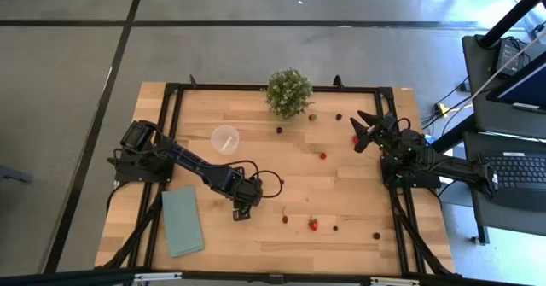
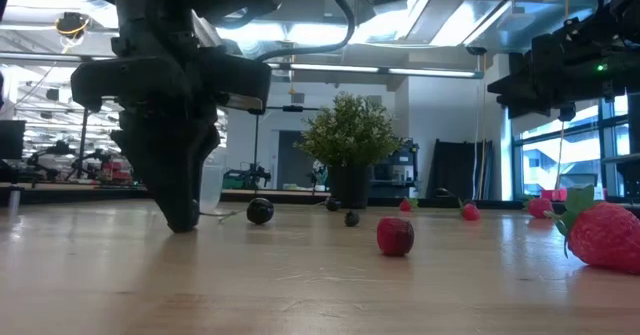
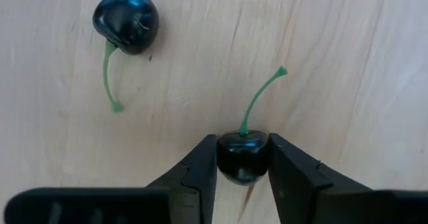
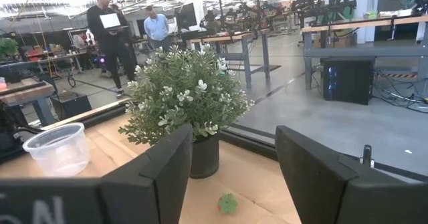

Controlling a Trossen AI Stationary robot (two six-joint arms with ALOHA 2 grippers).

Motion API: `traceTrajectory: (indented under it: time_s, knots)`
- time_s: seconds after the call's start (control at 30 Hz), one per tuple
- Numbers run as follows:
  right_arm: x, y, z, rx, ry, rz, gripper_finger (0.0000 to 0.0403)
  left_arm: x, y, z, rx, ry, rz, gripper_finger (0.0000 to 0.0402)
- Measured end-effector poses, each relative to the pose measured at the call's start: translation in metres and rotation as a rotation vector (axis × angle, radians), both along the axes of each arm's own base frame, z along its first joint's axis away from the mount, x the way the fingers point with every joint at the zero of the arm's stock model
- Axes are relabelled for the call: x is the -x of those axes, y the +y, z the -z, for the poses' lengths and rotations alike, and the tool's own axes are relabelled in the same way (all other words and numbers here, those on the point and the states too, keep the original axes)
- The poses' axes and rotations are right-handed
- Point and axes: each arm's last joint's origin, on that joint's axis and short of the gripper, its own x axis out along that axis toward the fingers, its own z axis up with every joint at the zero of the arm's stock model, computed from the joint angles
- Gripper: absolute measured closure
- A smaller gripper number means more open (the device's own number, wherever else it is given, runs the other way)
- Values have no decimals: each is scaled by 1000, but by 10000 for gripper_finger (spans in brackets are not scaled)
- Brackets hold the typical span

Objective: Pick and placing Produce into tupperware
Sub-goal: Put the black cherry into the transparent container

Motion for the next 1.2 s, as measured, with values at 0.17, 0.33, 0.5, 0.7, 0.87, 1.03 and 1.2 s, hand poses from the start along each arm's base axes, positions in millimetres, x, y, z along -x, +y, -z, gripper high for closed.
traceTrajectory:
  time_s: [0.17, 0.33, 0.5, 0.7, 0.87, 1.03, 1.2]
  knots:
    - [0, 0, 0, 0, 0, 0, 186, 0, 0, 0, 2, 0, -3, 286]
    - [0, 0, 0, 1, 1, 0, 186, -2, 1, -3, 22, 4, -3, 298]
    - [0, 0, 0, 1, 1, 1, 186, -8, 7, -20, 89, -28, -9, 300]
    - [0, 0, 0, 2, 2, 2, 186, 4, 26, -59, 90, -98, -57, 300]
    - [0, 0, 0, 4, 3, 3, 186, 31, 54, -106, -23, -198, -158, 300]
    - [0, 0, 0, 2, 2, 5, 186, 62, 85, -146, -154, -323, -302, 299]
    - [1, -1, 0, -1, -1, 27, 186, 86, 114, -159, -258, -298, -435, 294]
